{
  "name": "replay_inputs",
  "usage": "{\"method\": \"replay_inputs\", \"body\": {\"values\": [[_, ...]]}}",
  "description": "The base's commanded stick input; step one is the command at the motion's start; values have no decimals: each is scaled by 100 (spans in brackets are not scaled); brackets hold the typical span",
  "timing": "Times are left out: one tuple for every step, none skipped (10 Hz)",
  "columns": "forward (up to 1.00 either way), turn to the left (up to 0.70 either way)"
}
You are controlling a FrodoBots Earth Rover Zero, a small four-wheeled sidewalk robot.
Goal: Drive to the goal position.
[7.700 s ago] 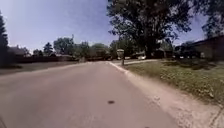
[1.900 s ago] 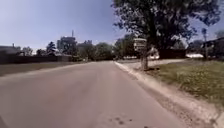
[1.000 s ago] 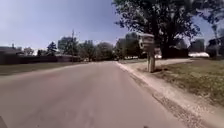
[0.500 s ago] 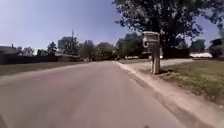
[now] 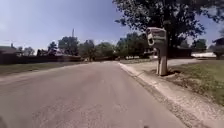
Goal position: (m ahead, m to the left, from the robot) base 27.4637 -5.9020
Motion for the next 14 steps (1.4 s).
{"method": "replay_inputs", "body": {"values": [[70,0],[70,0],[70,0],[70,0],[70,0],[70,0],[70,0],[70,0],[70,-7],[70,-23],[70,-13],[70,0],[70,0],[70,0]]}}
